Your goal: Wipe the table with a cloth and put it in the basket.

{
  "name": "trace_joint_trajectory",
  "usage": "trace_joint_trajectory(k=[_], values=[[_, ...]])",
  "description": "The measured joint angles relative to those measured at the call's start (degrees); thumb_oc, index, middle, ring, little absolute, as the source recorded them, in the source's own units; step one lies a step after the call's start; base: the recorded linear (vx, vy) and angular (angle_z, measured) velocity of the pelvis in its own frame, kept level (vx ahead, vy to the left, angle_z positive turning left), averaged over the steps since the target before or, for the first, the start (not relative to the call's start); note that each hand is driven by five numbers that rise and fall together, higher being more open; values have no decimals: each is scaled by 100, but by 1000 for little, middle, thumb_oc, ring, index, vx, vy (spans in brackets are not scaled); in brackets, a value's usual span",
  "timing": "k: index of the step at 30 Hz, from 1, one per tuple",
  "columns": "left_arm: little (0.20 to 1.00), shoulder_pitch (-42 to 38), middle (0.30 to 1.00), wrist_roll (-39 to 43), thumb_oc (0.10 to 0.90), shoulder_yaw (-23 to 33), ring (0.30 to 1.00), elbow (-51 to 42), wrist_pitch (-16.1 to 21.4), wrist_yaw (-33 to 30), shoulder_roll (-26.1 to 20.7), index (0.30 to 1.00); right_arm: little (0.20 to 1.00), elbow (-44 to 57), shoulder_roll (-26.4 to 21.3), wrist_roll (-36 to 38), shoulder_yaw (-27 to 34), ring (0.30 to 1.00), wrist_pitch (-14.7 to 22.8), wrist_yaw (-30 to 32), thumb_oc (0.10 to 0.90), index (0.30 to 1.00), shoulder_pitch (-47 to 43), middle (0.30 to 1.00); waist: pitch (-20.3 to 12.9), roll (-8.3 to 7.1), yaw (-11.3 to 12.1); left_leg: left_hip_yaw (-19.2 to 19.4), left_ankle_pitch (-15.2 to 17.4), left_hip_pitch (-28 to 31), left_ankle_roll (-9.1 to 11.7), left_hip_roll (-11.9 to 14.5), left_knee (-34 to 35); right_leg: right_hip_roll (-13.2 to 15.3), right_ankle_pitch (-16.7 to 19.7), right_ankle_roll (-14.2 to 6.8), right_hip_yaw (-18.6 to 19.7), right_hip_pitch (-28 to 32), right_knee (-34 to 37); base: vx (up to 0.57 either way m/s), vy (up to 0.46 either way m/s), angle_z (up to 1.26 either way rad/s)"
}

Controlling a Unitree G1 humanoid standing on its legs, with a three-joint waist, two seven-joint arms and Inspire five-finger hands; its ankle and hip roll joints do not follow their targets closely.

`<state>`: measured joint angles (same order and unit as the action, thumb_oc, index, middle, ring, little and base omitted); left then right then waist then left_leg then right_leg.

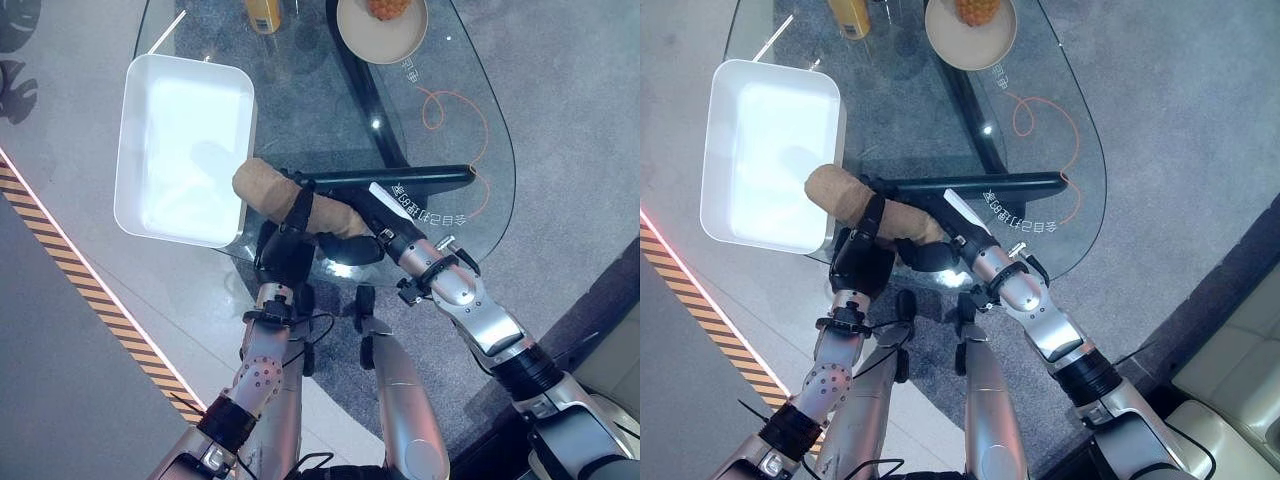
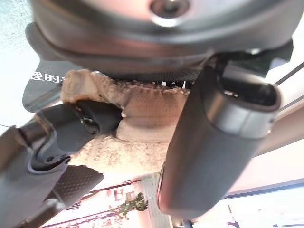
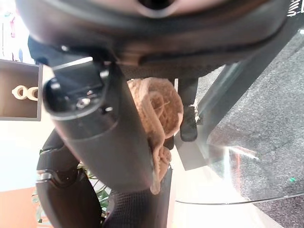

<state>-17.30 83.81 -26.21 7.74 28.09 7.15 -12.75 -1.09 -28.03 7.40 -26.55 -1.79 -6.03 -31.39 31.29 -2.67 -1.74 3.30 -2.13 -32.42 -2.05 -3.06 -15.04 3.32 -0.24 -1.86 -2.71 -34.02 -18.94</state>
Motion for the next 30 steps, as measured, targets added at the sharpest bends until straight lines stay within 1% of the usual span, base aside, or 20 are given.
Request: trace_joint_trajectory(k=[8,13,16,17,18,19,30], values=[[900,0,900,294,800,18,900,-32,276,99,94,900,200,41,41,-78,-1,300,-5,-36,100,300,-1,300,0,0,0,-16,0,-3,1,-5,13,3,-14,-3,-1,-3,2,0,0,0],[900,1,900,693,800,16,900,-165,457,177,115,900,200,84,42,-96,-1,300,-10,-63,100,300,-1,300,0,-1,-2,-55,0,-36,1,-8,14,5,-28,0,-11,-22,2,3,-2,2],[900,2,900,971,800,23,900,-209,641,374,171,900,200,158,42,-97,-2,300,-11,-64,100,300,0,300,1,-1,6,-66,-2,-67,3,-10,13,6,-30,-2,-16,-46,2,4,-1,1],[787,1,804,983,687,61,804,-223,700,385,231,804,200,164,43,-98,-2,300,-11,-66,100,300,1,300,0,-2,11,-68,-2,-67,3,-13,12,8,-32,-4,-16,-45,2,0,0,0],[359,1,436,983,259,95,436,-223,734,401,270,436,200,166,44,-98,-2,300,-11,-71,100,300,1,300,0,-3,10,-68,-2,-67,3,-15,12,10,-33,-7,-16,-45,2,0,0,0],[200,1,300,984,100,125,300,-223,767,408,304,300,200,165,46,-99,-2,300,-12,-82,100,300,2,300,0,-3,9,-68,-2,-68,3,-18,12,11,-34,-8,-16,-45,2,0,0,0],[200,1,300,988,100,229,300,-224,879,461,315,300,200,177,83,-178,-6,300,-12,-253,100,300,5,300,2,-14,1,-72,-2,-70,3,-21,10,12,-36,-10,-16,-46,2,0,0,0]])
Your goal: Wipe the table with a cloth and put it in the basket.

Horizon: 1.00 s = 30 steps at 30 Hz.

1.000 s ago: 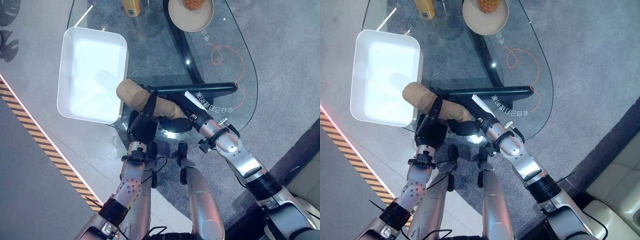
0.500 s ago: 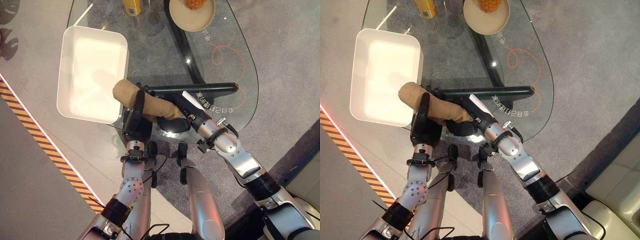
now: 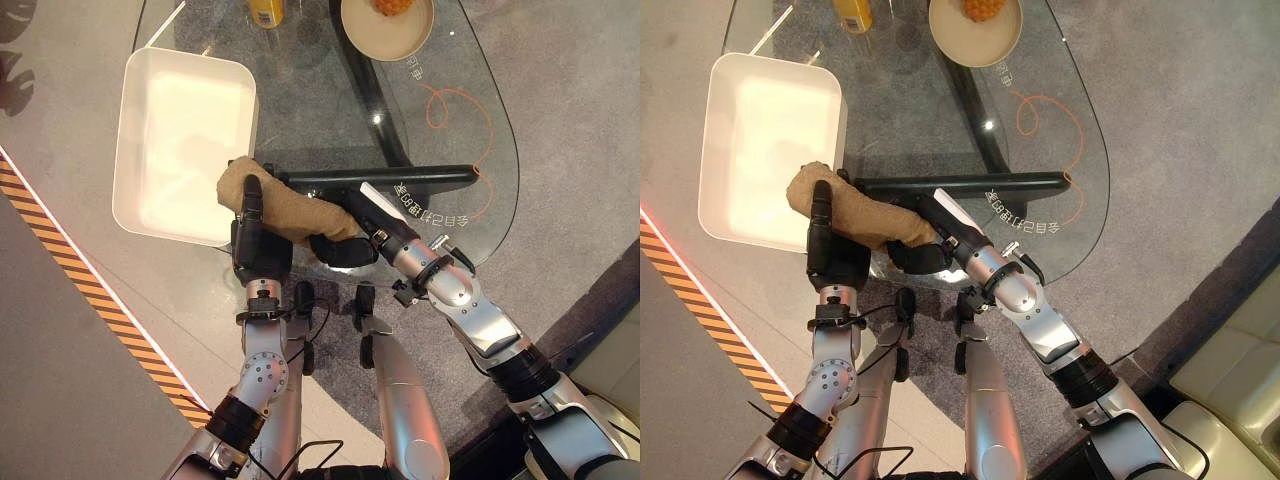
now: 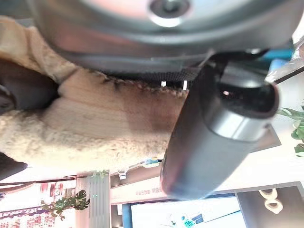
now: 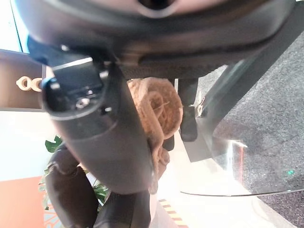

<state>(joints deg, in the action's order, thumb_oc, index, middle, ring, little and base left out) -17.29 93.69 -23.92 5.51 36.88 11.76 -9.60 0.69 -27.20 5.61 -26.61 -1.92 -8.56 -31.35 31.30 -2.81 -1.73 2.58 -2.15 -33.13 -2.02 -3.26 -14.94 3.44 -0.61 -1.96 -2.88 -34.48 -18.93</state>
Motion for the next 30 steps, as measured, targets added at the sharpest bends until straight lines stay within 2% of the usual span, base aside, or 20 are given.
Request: trace_joint_trajectory(k=[16,17,18,26,30], values=[[200,-1,300,-24,100,14,300,0,9,-25,2,300,200,23,9,-108,-3,300,0,-20,100,300,-3,300,0,-5,0,-9,0,-21,0,-10,0,9,-5,-7,-6,-14,0,0,0,0],[200,-1,300,-26,100,15,300,0,9,-31,2,300,442,22,14,-112,-3,507,-3,-20,342,507,-2,507,0,-5,0,-9,0,-22,0,-10,0,10,-5,-7,-6,-15,0,0,0,0],[200,-1,300,-29,100,16,300,0,9,-33,2,300,900,22,15,-112,-3,900,-4,-18,800,900,-1,900,0,-5,0,-10,0,-22,0,-10,0,10,-5,-8,-7,-15,0,0,0,0],[200,-111,300,-306,100,229,300,-24,35,-135,6,300,900,15,47,-165,-22,900,-9,119,800,900,116,900,-2,-36,-3,-17,0,-28,0,-10,-4,10,-6,-8,-15,-14,0,0,0,0],[200,-201,300,-825,100,339,300,-458,133,-505,10,300,900,-64,49,-180,-25,900,-143,263,800,900,352,900,-4,-80,3,-19,0,-31,0,-16,-12,15,-6,-8,-17,-13,0,0,0,0]])
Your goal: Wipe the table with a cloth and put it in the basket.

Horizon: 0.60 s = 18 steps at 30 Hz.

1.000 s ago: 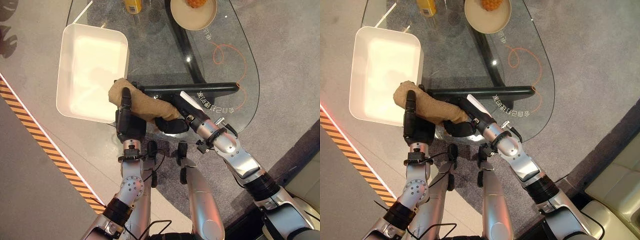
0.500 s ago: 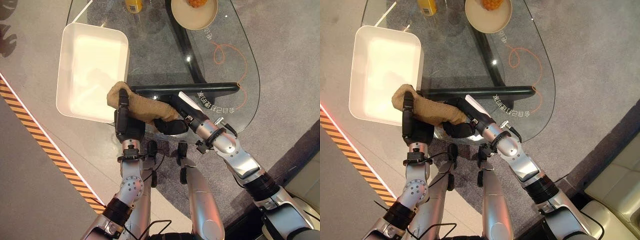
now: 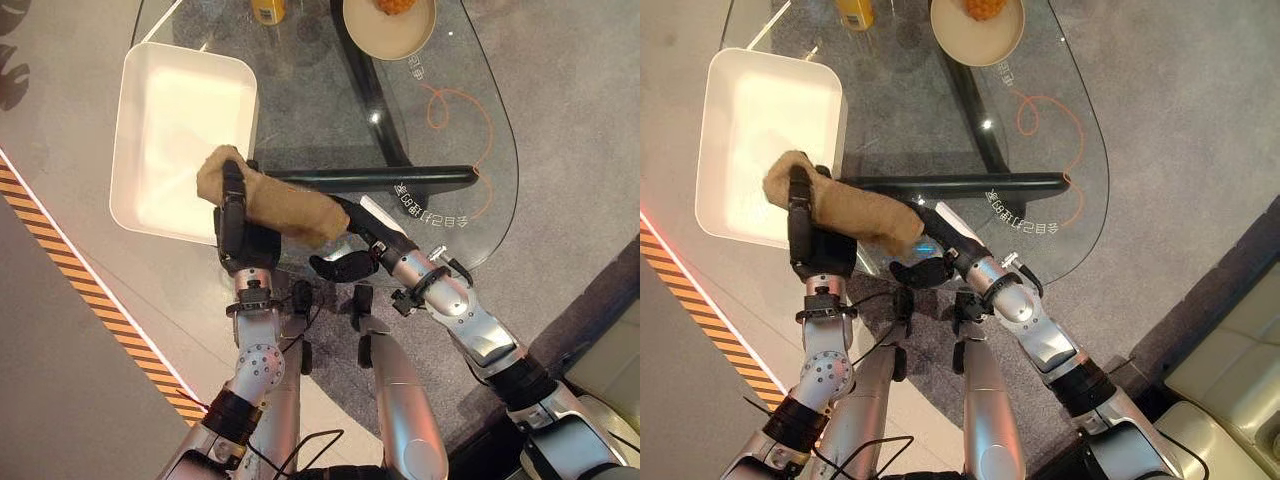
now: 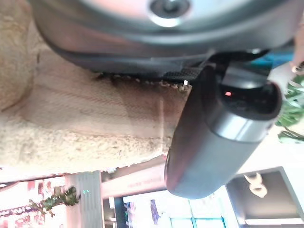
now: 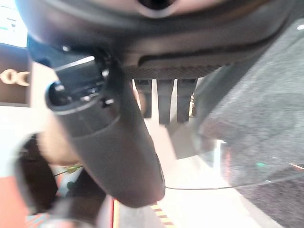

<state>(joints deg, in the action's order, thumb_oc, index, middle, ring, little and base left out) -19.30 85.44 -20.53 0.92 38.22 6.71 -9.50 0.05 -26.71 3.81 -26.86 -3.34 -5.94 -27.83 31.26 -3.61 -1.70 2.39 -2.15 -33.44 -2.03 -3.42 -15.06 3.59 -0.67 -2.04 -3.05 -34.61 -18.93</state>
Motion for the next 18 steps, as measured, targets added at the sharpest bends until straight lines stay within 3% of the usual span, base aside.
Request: trace_joint_trajectory(k=[12,18], values=[[200,-311,300,-2371,100,191,300,-23,-2,-1399,-189,300,900,-138,-48,9,150,900,-18,280,800,900,280,900,-1,-3,-8,4,1,0,-1,-1,-29,2,0,-1,4,0,-25,15,27,0],[200,-315,300,-4318,100,321,300,-25,-243,-2739,-514,300,900,-137,-54,11,301,900,-18,298,800,900,411,900,-1,-3,-18,15,5,-228,-3,-19,-120,23,-28,-9,23,-269,-186,28,60,0]])
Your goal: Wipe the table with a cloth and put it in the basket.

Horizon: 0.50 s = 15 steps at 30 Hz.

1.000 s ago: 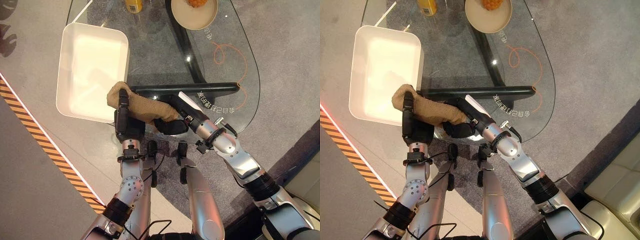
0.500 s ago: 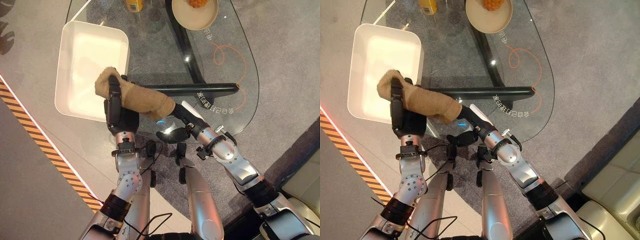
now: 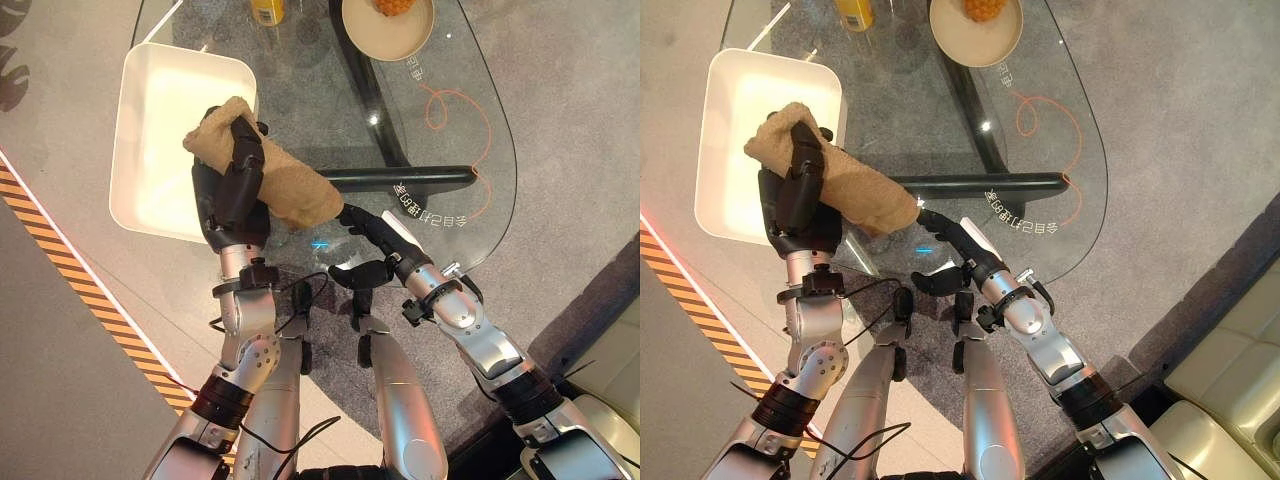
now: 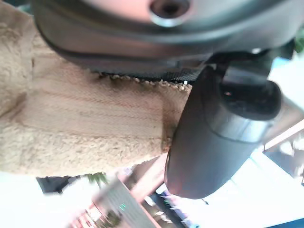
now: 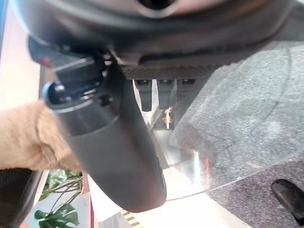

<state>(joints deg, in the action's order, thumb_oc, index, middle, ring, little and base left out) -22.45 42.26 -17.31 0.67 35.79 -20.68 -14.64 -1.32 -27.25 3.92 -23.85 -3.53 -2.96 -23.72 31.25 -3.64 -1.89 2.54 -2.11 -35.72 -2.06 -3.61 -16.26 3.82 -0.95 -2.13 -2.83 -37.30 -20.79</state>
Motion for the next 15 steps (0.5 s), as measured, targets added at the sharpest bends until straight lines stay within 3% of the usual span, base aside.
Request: trace_joint_trajectory(k=[3,6,9,12,15], values=[[200,174,300,-656,100,35,300,18,-102,-509,-98,300,900,1,2,0,39,900,47,-16,800,900,154,900,3,6,21,-6,-1,-71,1,0,-21,2,0,1,-10,-54,-8,30,123,1],[200,608,300,-740,100,479,300,377,-49,148,-860,300,900,-14,-130,7,251,900,218,-184,800,900,421,900,3,25,21,29,-1,-71,2,-14,13,27,-47,6,13,-118,-73,70,257,-1],[200,566,300,-240,100,1497,300,1861,-53,866,-1493,300,900,-72,-386,9,669,900,240,-503,800,900,575,900,6,35,-2,149,4,-85,-2,-69,-14,107,-202,16,74,-306,-409,46,184,-2],[200,615,300,116,100,2269,300,2354,-41,791,-1610,300,900,-73,-627,5,942,900,249,-603,800,900,644,900,5,145,57,195,19,-248,-19,-86,-101,122,-248,25,168,-505,-555,30,161,-1],[200,626,300,-99,100,2309,300,2263,29,377,-1695,300,900,-40,-753,6,940,900,225,-631,800,900,638,900,3,220,196,205,49,-421,3,-79,-200,119,-257,33,176,-668,-623,22,99,0]])
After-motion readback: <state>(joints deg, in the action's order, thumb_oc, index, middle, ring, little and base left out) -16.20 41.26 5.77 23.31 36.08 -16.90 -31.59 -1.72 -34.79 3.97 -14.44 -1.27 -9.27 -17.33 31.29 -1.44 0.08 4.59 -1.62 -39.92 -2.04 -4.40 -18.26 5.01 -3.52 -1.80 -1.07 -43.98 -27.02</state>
